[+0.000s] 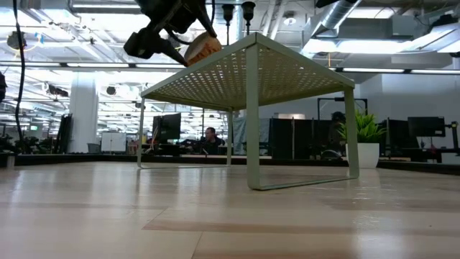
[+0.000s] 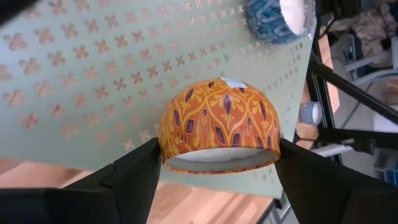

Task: Pick & Place candle stick holders
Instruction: Put the orange scented candle on the shelf

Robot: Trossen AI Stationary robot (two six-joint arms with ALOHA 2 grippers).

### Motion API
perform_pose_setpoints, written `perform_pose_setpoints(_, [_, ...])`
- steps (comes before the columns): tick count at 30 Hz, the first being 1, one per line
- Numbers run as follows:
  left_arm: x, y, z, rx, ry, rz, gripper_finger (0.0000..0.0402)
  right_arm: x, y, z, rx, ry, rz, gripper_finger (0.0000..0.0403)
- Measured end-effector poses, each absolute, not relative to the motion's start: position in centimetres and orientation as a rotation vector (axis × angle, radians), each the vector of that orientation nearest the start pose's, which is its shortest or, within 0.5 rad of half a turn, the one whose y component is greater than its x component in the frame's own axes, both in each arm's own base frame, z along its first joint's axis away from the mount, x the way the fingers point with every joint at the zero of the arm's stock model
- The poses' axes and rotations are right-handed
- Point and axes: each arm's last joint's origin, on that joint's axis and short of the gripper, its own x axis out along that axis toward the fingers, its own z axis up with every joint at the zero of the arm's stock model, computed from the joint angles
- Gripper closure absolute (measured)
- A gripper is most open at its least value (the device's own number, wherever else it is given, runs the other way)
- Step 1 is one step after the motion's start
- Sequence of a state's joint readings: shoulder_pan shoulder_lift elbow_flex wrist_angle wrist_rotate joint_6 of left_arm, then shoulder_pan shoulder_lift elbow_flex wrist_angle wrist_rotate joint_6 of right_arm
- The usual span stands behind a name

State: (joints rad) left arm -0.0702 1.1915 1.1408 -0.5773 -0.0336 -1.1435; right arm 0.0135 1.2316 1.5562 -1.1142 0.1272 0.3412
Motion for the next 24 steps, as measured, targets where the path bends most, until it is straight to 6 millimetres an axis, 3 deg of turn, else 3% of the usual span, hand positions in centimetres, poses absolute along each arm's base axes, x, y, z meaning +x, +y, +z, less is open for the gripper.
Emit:
perform_pose_setpoints(10, [24.91,-1.47,33.83,-1.124,0.59,0.32,0.0107,21.32,-0.08,41.9,0.267,0.761,-0.241,0.0045])
perform_pose_setpoints(24, [25.02,-1.37,33.98,-1.154,0.569,0.321,0.007,21.31,-0.08,41.89,0.267,0.761,-0.24,0.0045])
